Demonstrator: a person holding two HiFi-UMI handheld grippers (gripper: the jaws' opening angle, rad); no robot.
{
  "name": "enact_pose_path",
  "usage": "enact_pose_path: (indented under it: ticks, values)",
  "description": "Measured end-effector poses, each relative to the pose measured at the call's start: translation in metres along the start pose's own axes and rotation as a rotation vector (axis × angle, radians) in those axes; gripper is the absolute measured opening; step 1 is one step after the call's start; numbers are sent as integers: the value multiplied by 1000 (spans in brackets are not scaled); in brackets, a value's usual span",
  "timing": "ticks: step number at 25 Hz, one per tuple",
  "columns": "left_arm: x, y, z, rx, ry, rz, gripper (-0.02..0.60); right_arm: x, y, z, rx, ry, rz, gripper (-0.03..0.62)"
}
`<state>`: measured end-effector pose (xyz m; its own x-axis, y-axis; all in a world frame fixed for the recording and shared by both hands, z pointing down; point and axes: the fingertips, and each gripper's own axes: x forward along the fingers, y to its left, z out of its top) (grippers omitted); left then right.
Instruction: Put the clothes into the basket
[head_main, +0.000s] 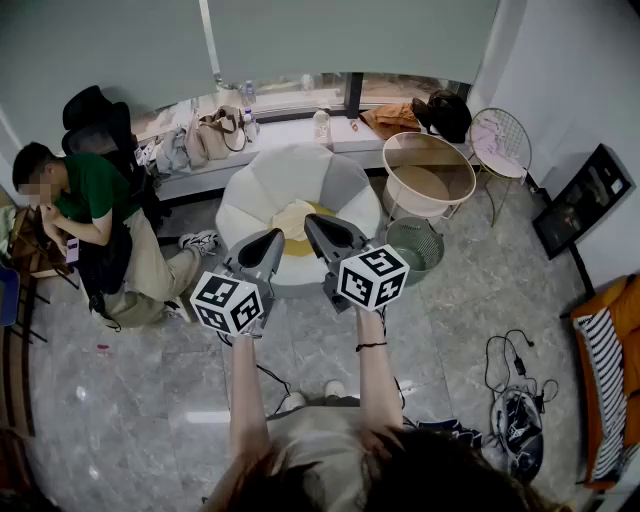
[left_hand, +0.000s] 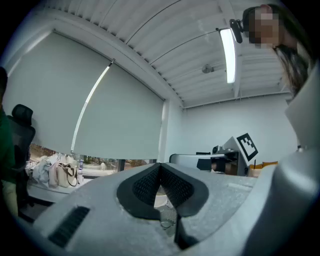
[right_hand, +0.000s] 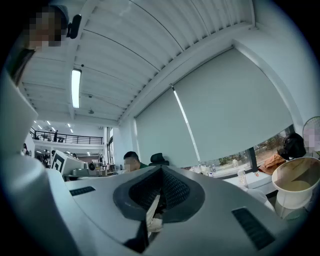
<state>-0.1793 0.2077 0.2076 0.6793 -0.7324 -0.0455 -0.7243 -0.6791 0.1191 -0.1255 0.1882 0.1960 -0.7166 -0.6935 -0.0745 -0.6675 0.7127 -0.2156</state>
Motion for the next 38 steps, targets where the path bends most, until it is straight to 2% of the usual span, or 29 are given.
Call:
enact_pose_path:
  ticks: [21, 38]
  values:
    - [14, -26, -4, -1, -5, 15, 11, -21, -13, -2, -4, 7, 14, 9]
    - [6, -48, -26, -32, 6, 101, 11, -48, -27, -16, 33, 38, 26, 9]
